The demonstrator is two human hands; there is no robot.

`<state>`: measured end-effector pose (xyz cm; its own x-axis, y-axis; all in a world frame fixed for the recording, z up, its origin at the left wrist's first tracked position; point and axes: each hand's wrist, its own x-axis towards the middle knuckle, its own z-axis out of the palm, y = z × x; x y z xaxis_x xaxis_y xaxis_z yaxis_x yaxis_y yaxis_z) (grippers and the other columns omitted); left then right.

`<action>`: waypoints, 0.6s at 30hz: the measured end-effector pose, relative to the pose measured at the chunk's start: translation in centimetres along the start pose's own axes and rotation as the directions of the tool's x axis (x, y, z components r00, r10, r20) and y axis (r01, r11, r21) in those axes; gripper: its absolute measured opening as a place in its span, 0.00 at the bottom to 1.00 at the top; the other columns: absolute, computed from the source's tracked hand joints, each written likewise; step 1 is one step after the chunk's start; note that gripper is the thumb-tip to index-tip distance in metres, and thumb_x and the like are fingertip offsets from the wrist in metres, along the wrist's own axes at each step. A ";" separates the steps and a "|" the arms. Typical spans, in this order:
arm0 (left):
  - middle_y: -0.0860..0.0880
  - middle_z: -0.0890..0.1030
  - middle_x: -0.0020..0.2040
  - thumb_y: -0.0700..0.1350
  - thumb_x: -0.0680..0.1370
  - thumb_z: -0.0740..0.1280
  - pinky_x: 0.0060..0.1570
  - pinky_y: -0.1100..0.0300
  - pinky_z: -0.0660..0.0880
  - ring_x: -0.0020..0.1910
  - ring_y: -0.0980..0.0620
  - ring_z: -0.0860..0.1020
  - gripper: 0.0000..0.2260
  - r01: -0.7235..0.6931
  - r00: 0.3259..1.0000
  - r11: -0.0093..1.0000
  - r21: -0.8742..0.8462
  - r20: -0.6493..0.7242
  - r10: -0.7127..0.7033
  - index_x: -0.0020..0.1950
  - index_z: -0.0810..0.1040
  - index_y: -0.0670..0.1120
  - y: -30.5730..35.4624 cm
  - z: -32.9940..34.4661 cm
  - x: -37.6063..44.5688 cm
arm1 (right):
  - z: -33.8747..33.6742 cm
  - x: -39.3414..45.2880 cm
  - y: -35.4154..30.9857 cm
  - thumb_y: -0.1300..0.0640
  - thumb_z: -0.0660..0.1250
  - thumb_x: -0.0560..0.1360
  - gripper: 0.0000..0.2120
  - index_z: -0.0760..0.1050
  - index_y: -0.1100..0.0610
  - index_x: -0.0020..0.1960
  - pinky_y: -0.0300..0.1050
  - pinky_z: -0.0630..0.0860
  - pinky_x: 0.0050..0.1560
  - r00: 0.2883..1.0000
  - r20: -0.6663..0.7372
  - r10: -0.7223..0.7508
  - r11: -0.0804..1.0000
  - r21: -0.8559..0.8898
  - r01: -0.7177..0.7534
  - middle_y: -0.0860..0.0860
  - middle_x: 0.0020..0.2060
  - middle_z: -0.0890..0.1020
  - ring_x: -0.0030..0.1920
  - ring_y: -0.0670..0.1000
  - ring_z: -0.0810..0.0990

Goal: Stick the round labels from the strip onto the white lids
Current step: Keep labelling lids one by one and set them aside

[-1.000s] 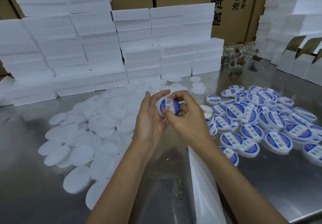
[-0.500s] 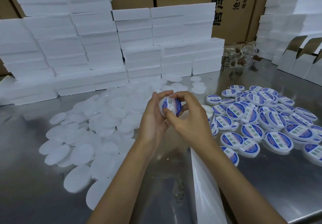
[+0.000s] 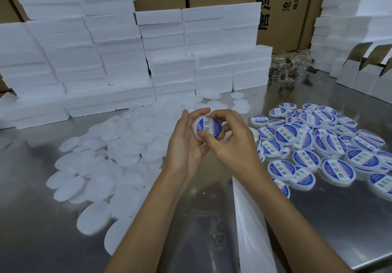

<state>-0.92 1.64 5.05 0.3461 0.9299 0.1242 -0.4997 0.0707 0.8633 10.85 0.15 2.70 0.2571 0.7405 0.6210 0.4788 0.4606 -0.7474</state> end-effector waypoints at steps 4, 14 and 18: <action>0.43 0.83 0.54 0.54 0.85 0.52 0.53 0.51 0.79 0.52 0.44 0.83 0.21 0.010 1.000 1.000 -0.004 0.007 -0.010 0.64 0.76 0.42 0.0 -0.1 0.0 | -0.1 -0.1 0.0 0.55 0.75 0.71 0.15 0.77 0.49 0.55 0.26 0.68 0.40 1.000 0.007 0.000 1.000 -0.006 0.000 0.42 0.49 0.77 0.45 0.38 0.76; 0.39 0.82 0.60 0.54 0.85 0.55 0.63 0.43 0.76 0.54 0.39 0.84 0.22 0.063 0.998 0.982 -0.178 0.033 -0.058 0.67 0.75 0.40 0.5 -0.1 -0.4 | -0.5 -0.4 0.1 0.49 0.76 0.71 0.18 0.79 0.44 0.60 0.27 0.69 0.50 0.999 -0.017 -0.042 0.995 -0.092 0.040 0.45 0.55 0.69 0.52 0.44 0.76; 0.35 0.79 0.66 0.55 0.85 0.53 0.64 0.42 0.76 0.61 0.33 0.80 0.24 0.116 0.993 0.968 -0.221 0.042 -0.109 0.71 0.72 0.39 0.6 -0.3 -0.4 | -0.8 -0.1 0.1 0.44 0.77 0.69 0.36 0.65 0.36 0.73 0.28 0.70 0.49 1.000 0.013 -0.012 0.992 -0.127 0.013 0.43 0.56 0.69 0.54 0.41 0.73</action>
<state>-1.61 1.41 5.41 0.4315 0.9008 0.0493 -0.6193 0.2560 0.7422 11.54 -0.27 2.74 0.2404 0.7413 0.6267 0.5848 0.4048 -0.7030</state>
